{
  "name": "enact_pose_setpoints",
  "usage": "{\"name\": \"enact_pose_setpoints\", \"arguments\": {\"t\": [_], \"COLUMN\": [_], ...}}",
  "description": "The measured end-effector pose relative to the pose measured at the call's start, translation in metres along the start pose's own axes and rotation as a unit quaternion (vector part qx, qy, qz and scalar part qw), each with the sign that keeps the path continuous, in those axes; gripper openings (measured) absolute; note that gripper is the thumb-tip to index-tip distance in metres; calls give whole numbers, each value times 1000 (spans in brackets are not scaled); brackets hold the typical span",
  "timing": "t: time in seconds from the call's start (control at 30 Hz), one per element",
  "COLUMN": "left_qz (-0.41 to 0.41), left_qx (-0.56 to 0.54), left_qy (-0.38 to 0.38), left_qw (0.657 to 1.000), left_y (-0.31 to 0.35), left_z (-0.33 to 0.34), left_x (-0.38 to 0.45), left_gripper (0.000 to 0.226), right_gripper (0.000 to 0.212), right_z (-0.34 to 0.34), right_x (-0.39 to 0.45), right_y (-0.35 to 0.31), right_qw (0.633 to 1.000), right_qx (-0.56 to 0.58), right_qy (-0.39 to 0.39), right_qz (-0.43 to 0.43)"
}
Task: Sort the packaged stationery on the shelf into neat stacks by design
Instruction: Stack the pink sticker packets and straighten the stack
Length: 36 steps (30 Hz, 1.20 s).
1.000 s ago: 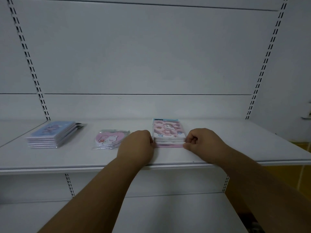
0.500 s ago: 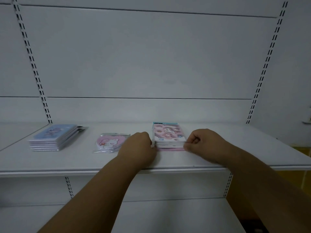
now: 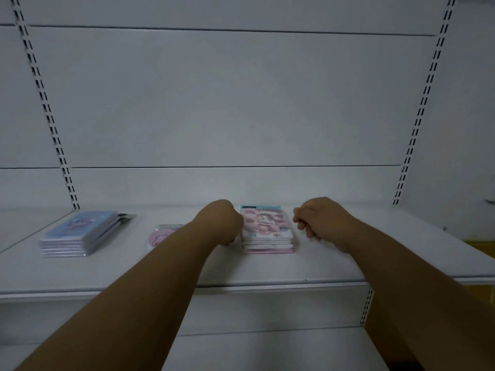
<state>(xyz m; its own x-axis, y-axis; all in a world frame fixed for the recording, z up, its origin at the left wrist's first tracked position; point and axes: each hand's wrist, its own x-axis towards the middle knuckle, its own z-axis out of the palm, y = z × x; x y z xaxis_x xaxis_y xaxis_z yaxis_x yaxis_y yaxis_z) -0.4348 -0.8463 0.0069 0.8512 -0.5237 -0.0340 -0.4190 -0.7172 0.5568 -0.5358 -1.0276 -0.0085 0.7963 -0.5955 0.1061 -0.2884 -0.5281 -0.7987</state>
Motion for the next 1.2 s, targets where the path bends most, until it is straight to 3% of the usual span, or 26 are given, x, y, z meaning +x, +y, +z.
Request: {"name": "enact_pose_setpoints", "arguments": {"t": [0.13, 0.23, 0.37, 0.6, 0.73, 0.8, 0.93, 1.2], "left_qz": [-40, -68, -63, -24, 37, 54, 71, 110], "left_qx": [-109, -97, -71, -45, 2, 54, 102, 79], "left_qy": [-29, -74, -51, -26, 45, 74, 92, 130], "left_qw": [993, 990, 994, 998, 998, 994, 988, 982], "left_y": [11, 16, 16, 7, -6, -17, -27, -35], "left_z": [2, 3, 2, 4, 3, 7, 19, 26], "left_x": [21, 26, 31, 29, 17, 6, -8, -18], "left_gripper": [33, 30, 12, 22, 37, 36, 28, 18], "right_gripper": [33, 33, 33, 31, 45, 40, 22, 13], "right_z": [15, 21, 23, 22, 14, 8, 7, 14], "right_x": [19, 23, 23, 19, -1, -21, -39, -37], "right_y": [-9, -13, -16, -16, -7, 3, 18, 27], "right_qw": [995, 995, 995, 995, 993, 981, 974, 972], "right_qx": [11, -8, 2, 27, -108, -165, -184, -163], "right_qy": [-57, -50, -49, -46, 32, 54, 4, 43], "right_qz": [79, 85, 86, 88, -15, -90, -128, -166]}}
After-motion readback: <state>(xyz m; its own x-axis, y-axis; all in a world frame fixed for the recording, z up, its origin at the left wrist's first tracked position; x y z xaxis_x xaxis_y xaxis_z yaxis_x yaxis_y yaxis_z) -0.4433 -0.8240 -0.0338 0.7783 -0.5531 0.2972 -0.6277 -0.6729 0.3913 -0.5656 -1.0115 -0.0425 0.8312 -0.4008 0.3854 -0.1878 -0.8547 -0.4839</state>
